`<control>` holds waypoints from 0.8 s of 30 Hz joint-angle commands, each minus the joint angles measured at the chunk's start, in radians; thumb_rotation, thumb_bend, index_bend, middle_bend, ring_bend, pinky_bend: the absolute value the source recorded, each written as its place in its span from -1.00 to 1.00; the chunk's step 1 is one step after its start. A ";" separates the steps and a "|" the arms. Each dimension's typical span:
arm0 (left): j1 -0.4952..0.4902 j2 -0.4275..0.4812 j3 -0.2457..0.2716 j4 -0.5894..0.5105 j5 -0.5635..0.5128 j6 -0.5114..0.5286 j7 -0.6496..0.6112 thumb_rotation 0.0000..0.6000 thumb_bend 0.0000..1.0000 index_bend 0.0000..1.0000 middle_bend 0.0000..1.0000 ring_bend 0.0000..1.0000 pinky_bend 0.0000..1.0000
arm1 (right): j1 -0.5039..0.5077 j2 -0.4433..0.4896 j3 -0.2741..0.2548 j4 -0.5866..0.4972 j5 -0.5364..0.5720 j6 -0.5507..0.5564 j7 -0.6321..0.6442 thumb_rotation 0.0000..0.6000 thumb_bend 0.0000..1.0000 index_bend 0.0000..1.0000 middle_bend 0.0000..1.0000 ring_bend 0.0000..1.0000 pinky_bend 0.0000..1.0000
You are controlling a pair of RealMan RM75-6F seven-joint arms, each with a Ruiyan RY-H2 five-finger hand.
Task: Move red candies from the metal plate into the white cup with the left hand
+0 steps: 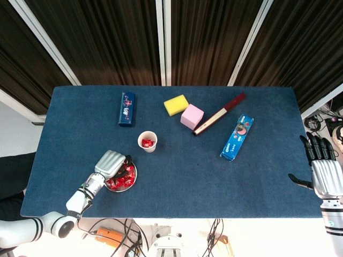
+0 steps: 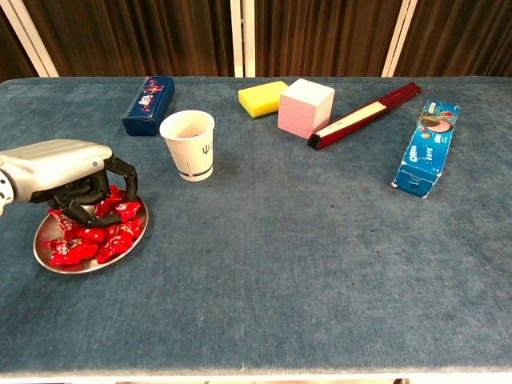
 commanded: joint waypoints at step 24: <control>-0.109 0.113 -0.218 -0.162 -0.060 0.004 -0.059 1.00 -0.26 0.15 0.85 0.73 0.69 | -0.006 -0.005 -0.002 0.015 0.003 0.008 0.016 1.00 -0.78 -1.00 -0.97 -1.00 -1.00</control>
